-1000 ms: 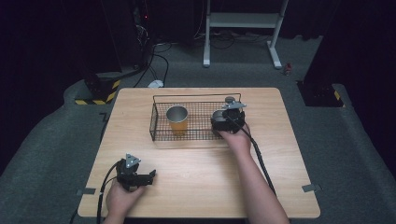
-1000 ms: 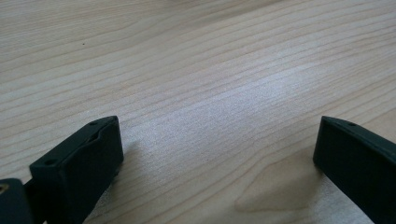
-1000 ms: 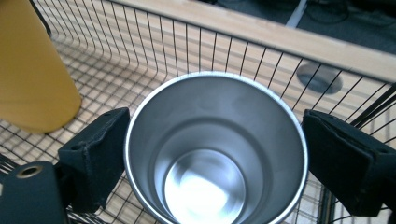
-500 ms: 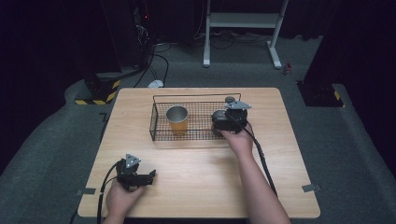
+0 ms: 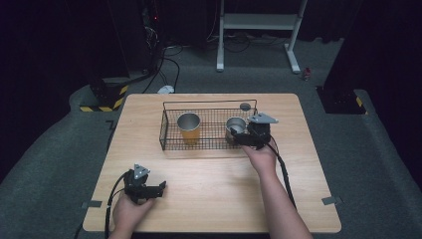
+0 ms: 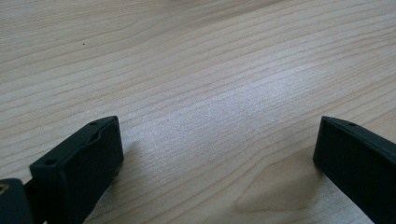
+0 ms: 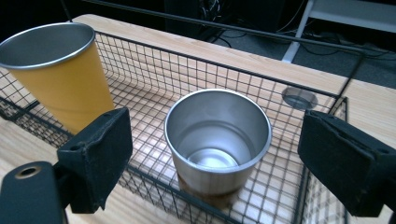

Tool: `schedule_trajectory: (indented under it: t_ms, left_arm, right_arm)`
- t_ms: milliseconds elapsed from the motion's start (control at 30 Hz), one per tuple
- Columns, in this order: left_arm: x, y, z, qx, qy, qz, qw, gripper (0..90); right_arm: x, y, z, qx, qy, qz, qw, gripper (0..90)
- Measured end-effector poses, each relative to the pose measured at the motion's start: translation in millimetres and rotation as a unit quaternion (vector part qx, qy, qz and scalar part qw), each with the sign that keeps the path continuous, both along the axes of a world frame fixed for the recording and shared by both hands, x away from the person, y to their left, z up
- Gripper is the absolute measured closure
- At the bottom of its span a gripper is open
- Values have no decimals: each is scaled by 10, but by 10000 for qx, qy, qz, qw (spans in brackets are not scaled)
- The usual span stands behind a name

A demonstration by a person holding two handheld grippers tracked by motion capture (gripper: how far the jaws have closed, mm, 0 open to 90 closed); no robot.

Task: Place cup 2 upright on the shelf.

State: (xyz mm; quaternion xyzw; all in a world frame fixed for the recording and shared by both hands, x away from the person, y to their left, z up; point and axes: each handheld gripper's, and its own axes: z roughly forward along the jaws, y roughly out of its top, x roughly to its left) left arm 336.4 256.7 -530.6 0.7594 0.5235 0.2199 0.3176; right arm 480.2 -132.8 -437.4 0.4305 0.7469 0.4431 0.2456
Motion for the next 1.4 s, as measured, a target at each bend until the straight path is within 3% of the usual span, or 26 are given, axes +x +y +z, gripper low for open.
schedule_trajectory:
  t_ms: [333, 500, 733, 1000, 1200, 1267, 1400]
  left_arm:
    - [1, 0, 0, -2, 0, -1, 10000, 19]
    - [1, -1, 0, 3, -1, 1, 10000, 19]
    - [0, -9, 1, 19, -13, 17, 10000, 24]
    - [16, -6, 2, 13, 23, -37, 10000, 11]
    - [15, -5, 2, 17, 25, -40, 10000, 12]
    - [13, -6, 1, 18, 16, -30, 10000, 13]
    - [9, -1, 3, 43, 14, -40, 10000, 13]
  right_arm:
    - [-283, -232, -11, 103, 13, -58, 9999, 115]
    - [-436, -346, -41, 33, 42, -128, 9999, 131]
    - [-637, -545, -168, -174, 253, -350, 9989, 132]
    - [-870, -766, -434, -501, 630, -645, 9947, 133]
    - [-1052, -858, -799, -934, 1153, -767, 9859, 128]
    - [-1090, -896, -871, -808, 1146, -767, 9871, 116]
    - [-1111, -901, -873, -740, 1209, -822, 9865, 116]
